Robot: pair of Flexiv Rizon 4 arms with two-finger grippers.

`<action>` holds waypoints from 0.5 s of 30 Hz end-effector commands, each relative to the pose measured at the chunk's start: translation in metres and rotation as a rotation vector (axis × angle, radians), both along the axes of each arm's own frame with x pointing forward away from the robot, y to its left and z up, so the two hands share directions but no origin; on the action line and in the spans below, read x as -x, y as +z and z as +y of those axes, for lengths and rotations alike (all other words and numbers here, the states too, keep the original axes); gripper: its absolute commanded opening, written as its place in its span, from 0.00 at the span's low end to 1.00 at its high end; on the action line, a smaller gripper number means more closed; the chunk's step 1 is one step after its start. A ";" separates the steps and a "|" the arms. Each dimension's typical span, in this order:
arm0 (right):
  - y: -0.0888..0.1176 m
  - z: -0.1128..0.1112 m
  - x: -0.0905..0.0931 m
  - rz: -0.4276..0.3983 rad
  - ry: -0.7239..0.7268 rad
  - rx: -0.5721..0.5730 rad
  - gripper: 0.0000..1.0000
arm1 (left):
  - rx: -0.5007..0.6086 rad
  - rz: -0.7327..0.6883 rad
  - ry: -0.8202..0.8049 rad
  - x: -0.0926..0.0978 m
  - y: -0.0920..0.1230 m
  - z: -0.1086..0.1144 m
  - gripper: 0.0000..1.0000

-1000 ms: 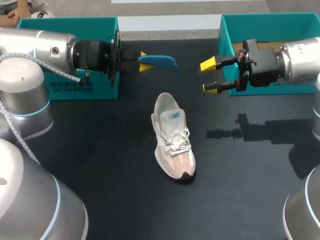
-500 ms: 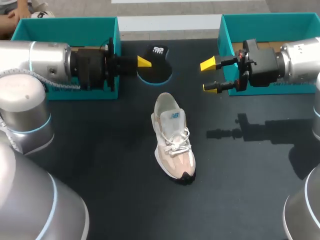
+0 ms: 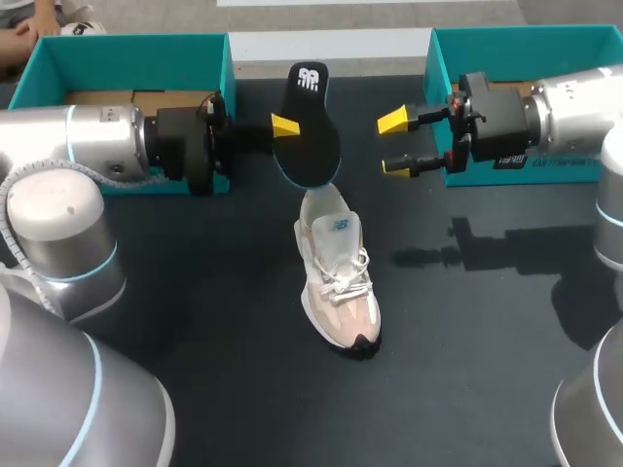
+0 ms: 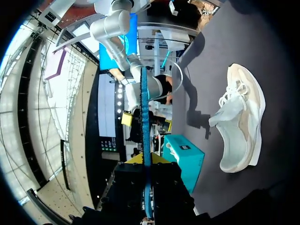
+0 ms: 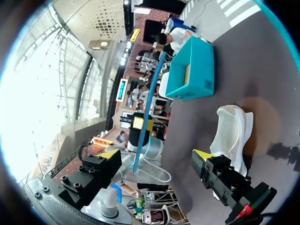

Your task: Take the shoe out of the shoebox, open the shoe tongue, remove and reinsert the insole, then place the shoe into the shoebox

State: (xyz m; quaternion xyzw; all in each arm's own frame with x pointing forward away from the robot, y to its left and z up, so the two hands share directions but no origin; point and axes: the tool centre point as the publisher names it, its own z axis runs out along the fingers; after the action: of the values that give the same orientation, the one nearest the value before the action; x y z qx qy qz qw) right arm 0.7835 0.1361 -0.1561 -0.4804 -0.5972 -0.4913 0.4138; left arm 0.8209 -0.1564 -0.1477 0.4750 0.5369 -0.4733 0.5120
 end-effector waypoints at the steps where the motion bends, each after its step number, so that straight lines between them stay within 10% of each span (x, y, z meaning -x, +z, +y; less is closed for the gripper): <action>1: -0.002 0.018 -0.011 0.002 0.014 -0.006 1.00 | -0.011 -0.013 0.002 -0.001 -0.002 -0.006 0.00; 10: 0.008 0.038 -0.017 -0.012 0.054 -0.032 1.00 | -0.016 -0.130 0.019 -0.012 -0.009 -0.023 0.00; 15: 0.010 0.047 -0.017 -0.013 0.080 -0.043 0.81 | 0.002 -0.149 0.030 -0.022 -0.018 -0.035 0.00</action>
State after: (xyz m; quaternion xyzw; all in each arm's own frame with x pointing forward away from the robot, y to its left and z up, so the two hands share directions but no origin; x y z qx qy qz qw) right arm 0.7950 0.1753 -0.1441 -0.4473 -0.6049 -0.4947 0.4350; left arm 0.8333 -0.1770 -0.1575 0.5035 0.5098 -0.4274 0.5513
